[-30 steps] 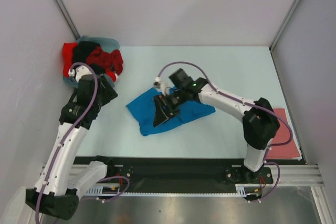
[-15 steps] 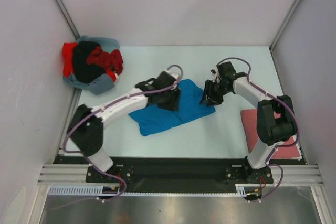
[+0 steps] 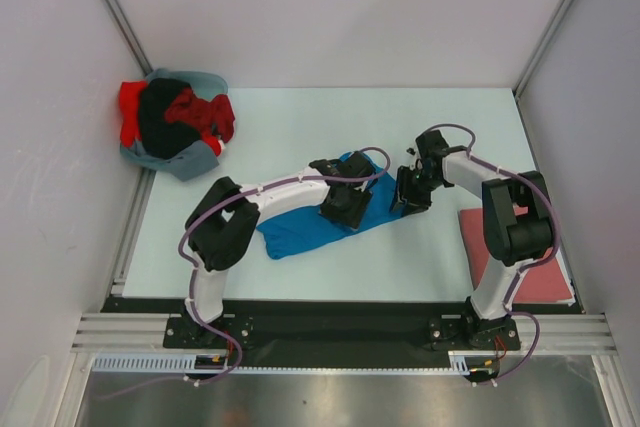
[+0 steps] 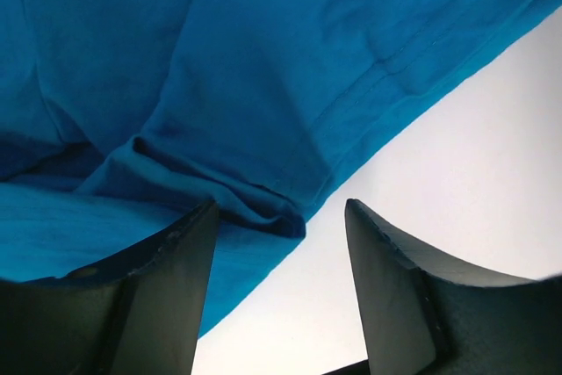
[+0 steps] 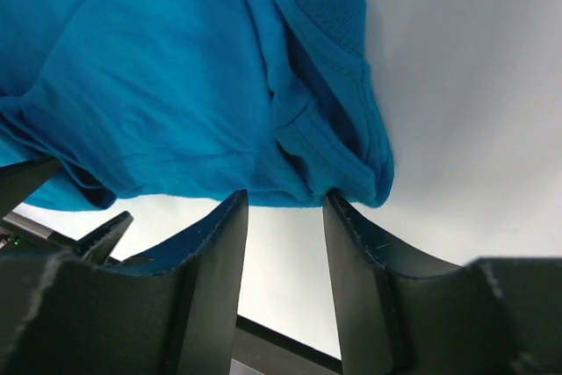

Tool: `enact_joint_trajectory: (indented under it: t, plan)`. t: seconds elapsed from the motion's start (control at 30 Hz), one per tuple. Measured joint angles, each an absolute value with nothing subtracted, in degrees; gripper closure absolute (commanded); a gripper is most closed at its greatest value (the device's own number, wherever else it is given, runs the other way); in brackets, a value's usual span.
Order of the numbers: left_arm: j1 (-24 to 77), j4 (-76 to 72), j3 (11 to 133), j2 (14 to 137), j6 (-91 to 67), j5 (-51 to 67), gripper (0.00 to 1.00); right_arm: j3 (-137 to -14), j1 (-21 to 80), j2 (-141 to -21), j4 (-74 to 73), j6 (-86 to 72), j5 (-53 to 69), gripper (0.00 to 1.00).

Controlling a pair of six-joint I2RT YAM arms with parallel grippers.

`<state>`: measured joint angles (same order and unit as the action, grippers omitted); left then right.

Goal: Fold and stack the t-shirts
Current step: Flatten the tshirt out

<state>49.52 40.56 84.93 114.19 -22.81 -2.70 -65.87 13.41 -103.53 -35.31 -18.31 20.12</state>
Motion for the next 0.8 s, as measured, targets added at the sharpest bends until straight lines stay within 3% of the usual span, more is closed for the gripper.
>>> enact_joint_trajectory:
  t: [0.23,0.37,0.43,0.5,0.57,0.8]
  plan:
    - [49.6,41.5,84.5,114.2,-22.9,-4.1,0.43,-65.9,13.4,-104.8,-34.7,-18.3,20.1,0.61]
    - [49.6,41.7,83.8,114.3,-23.1,-3.9,0.59,-66.0,13.4,-105.0,-34.7,-18.4,20.1,0.62]
    - [49.6,41.8,83.7,114.3,-23.0,-3.9,0.57,-66.1,13.4,-105.0,-34.7,-18.4,20.1,0.62]
    - [49.6,41.7,83.4,114.2,-22.9,-4.0,0.46,-66.3,13.4,-105.0,-34.7,-18.4,20.1,0.62]
    - [49.6,41.7,82.9,114.1,-23.0,-4.1,0.44,-66.4,13.5,-105.0,-34.8,-18.4,20.1,0.61]
    - [49.6,41.3,79.7,112.6,-22.9,-3.8,0.56,-67.0,13.8,-105.0,-34.9,-18.9,19.9,0.61]
